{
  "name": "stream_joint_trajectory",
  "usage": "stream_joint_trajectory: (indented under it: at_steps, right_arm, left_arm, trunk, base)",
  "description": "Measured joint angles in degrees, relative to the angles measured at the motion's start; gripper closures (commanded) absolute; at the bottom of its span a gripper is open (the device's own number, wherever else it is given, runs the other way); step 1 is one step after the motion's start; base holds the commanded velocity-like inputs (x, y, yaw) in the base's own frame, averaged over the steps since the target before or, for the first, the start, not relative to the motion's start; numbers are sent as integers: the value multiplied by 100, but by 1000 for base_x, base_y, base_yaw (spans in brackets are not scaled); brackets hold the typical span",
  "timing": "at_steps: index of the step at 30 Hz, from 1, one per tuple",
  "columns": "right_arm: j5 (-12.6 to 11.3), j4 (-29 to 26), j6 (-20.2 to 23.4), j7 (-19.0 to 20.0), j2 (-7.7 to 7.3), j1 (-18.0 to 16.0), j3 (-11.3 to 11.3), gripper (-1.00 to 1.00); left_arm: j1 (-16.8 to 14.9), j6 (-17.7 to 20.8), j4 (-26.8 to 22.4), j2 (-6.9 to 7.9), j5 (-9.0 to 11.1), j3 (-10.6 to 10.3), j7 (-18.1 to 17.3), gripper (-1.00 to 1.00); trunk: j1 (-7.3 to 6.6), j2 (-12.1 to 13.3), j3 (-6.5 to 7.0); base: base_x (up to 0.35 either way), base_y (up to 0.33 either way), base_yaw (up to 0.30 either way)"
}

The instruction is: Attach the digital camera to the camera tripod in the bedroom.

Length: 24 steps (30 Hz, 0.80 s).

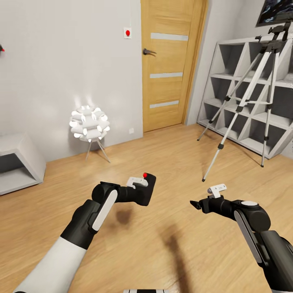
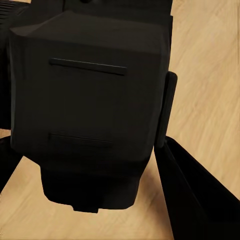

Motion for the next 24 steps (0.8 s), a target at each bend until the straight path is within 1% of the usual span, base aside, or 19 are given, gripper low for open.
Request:
stream_joint_trajectory:
  at_steps: [8,14,20,24]
  right_arm:
    - [0,0,0,0,2,0,3,-100]
    - [0,0,0,0,5,5,21,-100]
    - [0,0,0,0,5,2,26,-100]
    - [0,0,0,7,6,1,26,-100]
  left_arm:
    - [9,-1,17,24,-7,17,6,100]
    - [39,-1,23,24,-6,197,8,100]
    - [109,-1,-16,12,-56,269,10,100]
    - [125,-1,-22,10,-49,276,10,100]
  trunk:
    - [-21,11,177]
    - [-36,19,310]
    - [-51,27,443]
    - [-62,32,532]
  base:
    - [0,0,0]
    - [0,0,0]
    - [0,0,0]
    - [0,0,0]
